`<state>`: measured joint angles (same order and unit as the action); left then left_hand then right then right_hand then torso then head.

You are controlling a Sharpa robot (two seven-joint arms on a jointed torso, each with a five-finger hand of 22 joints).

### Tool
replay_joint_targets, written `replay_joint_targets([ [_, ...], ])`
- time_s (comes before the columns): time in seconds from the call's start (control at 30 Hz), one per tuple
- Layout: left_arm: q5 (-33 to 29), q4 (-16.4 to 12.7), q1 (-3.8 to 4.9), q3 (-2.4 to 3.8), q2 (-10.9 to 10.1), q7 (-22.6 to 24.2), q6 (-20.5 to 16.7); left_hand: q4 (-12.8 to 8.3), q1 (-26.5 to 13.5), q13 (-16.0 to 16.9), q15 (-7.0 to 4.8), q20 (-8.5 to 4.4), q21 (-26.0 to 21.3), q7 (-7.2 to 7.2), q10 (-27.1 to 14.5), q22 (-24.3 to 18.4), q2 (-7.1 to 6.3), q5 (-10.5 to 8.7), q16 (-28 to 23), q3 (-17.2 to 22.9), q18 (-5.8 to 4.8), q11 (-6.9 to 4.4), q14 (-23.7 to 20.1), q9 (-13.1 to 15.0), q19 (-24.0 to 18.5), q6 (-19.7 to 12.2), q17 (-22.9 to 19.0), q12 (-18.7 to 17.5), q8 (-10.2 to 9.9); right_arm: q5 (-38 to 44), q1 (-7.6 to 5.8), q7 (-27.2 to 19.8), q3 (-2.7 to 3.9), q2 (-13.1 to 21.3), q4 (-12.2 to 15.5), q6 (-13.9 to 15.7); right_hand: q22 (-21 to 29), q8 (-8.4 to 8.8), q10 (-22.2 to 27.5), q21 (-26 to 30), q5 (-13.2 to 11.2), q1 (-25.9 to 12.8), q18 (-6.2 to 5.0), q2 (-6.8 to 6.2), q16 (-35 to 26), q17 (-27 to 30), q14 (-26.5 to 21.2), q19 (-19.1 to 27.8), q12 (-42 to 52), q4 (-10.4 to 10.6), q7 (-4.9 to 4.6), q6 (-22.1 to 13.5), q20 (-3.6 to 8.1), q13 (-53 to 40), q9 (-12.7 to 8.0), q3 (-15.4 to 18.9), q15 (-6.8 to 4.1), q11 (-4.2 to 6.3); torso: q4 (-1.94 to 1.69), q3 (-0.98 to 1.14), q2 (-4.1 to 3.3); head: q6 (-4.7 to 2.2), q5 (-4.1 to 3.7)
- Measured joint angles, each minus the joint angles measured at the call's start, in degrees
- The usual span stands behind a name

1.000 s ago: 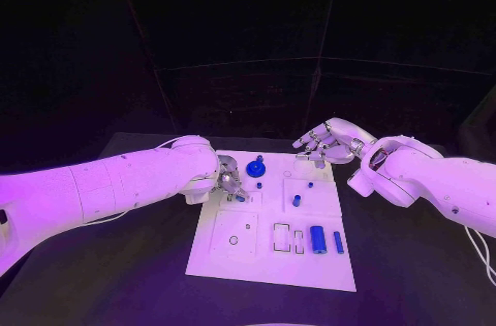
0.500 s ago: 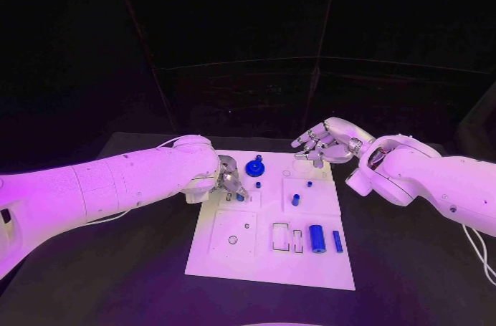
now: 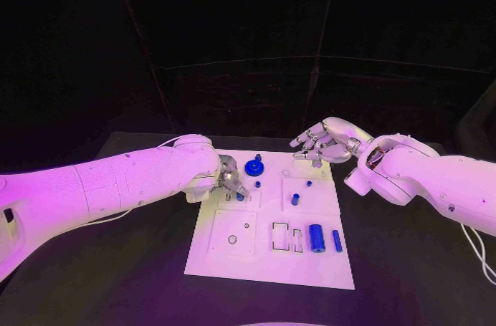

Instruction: Assemble the parts on the task board

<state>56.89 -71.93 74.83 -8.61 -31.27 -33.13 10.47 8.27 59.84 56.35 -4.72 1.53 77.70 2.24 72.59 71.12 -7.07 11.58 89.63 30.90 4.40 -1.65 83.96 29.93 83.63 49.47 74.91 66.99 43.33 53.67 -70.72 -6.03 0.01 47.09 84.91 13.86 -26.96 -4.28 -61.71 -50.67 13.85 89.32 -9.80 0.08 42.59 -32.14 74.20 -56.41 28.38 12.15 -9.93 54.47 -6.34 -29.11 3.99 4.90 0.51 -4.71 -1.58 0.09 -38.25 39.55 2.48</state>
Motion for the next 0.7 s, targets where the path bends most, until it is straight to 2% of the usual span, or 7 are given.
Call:
replay_joint_targets([
  [0.2,0.0,0.5,-0.05,-0.02,0.3,-0.1,0.1,1.5,-2.0,0.2,0.00,0.00,0.0,0.11,0.0,0.3,-0.12,0.00,0.0,-2.7,0.01,0.00,0.0,0.0,0.0,0.5,0.0,0.0,-0.3,0.0,0.00,0.0,0.00,0.0,0.0,0.0,0.1,0.00,0.2,0.0,0.0,0.0,0.00,0.00,0.0,-0.1,-0.2,0.2,0.0,0.0,0.00,0.0,-0.21,0.1,0.0,0.0,0.21,-0.21,-0.03,-0.03,-0.03,0.04,-0.09],
  [0.3,0.0,0.7,-0.05,-0.02,0.3,-0.1,0.1,2.9,-3.9,0.5,0.00,-0.17,0.0,0.28,0.2,0.6,-0.68,0.00,0.0,-5.6,0.00,0.21,0.0,-0.1,0.2,0.7,0.0,0.3,-0.3,0.0,0.00,0.0,0.00,0.0,0.0,0.0,0.1,0.00,0.4,0.2,0.0,0.0,0.00,0.00,0.0,-0.1,-0.2,0.2,0.2,0.1,0.00,0.0,-0.21,0.2,0.0,0.1,0.21,-0.43,-0.06,-0.04,-0.04,0.04,-0.12],
  [0.37,0.0,0.8,-0.05,-0.02,0.3,-0.1,0.1,4.0,-4.8,0.7,0.00,-0.18,0.0,0.09,0.4,0.7,-1.22,0.00,0.0,-8.3,0.00,0.04,0.0,-0.1,0.2,0.9,0.0,0.6,-0.3,0.0,0.00,0.0,0.00,0.0,0.0,0.0,0.1,0.00,0.6,0.2,0.0,0.0,0.00,0.00,-0.2,-0.1,-0.5,0.2,0.2,0.1,0.00,0.0,-0.21,0.2,0.0,0.2,0.13,-0.22,-0.07,-0.04,-0.05,0.04,-0.14],
  [0.5,0.0,0.8,-0.05,-0.01,0.3,-0.1,0.1,5.3,-4.9,0.9,0.00,-0.18,0.0,-0.03,0.4,0.8,-1.32,-0.03,0.0,-12.3,0.00,0.01,0.0,-0.1,0.2,1.0,0.0,0.7,-0.5,0.0,0.00,0.0,0.00,0.0,0.0,0.0,0.2,0.00,0.6,0.2,0.0,0.0,0.00,-0.01,-0.2,-0.1,-0.6,0.2,0.2,0.3,0.06,-0.3,-0.21,0.2,0.0,0.0,0.21,-0.21,-0.11,-0.07,-0.08,-0.02,-0.23],
  [0.7,-0.1,0.2,-0.04,0.00,-0.6,-0.1,-0.2,7.5,-5.0,1.3,-0.19,-0.18,0.0,-0.11,0.6,1.0,-0.91,-4.06,0.0,-17.7,0.00,-0.20,0.2,-0.1,0.2,1.1,0.0,1.0,-0.6,0.0,0.00,0.0,0.00,0.0,0.0,-0.1,0.2,-0.20,0.6,0.4,0.0,-0.2,0.00,-0.23,-0.2,-0.2,-0.6,0.2,0.2,0.3,-0.02,-0.4,-0.21,0.3,0.0,0.0,0.21,-0.21,-0.16,-0.10,-0.12,-0.07,-0.38],
])
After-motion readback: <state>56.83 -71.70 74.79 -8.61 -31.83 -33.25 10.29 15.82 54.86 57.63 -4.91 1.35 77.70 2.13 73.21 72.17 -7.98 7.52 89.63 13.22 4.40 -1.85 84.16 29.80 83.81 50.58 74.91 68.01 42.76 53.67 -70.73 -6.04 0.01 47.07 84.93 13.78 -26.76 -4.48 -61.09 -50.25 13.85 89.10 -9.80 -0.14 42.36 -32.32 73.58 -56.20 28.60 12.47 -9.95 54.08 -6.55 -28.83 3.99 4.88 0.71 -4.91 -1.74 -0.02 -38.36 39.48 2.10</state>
